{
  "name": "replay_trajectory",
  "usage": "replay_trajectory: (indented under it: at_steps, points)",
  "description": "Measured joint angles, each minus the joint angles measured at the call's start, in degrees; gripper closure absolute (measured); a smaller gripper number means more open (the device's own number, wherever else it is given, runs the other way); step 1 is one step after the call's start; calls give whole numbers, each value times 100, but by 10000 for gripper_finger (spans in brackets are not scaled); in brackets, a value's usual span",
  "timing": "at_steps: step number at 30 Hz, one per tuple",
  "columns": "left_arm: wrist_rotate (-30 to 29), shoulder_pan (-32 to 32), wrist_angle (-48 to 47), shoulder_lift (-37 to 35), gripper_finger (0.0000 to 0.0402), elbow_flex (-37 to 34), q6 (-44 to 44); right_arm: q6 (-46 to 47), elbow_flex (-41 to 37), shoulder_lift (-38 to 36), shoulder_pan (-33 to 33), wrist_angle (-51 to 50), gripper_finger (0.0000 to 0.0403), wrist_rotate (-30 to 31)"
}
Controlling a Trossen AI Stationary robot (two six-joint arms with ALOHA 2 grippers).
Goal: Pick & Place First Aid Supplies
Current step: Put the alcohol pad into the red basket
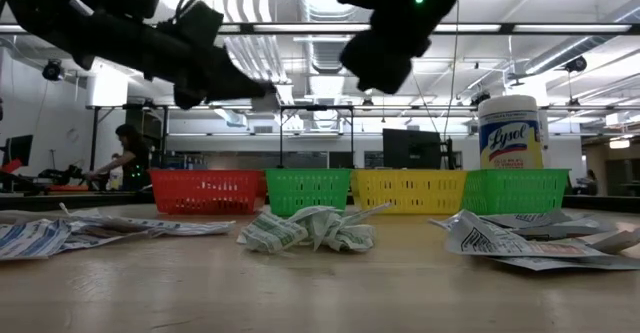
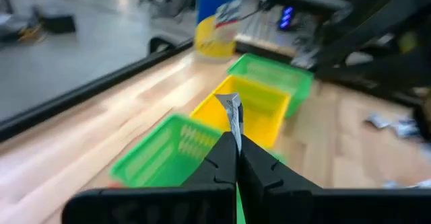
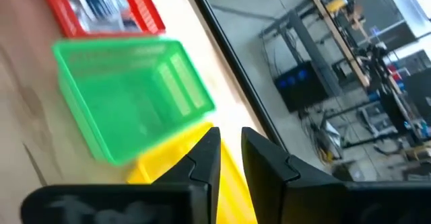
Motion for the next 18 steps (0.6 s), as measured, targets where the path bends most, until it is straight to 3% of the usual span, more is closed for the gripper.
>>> replay_trajectory:
  at_steps: [10,18]
  points:
    - [-79,427,-1221,-2,401,-2,-983,822,-190,-540,357,-1494,351,0]
    - [120,694,-1891,-4,401,-2,-1505,972,-883,-1566,812,-1586,360,-234]
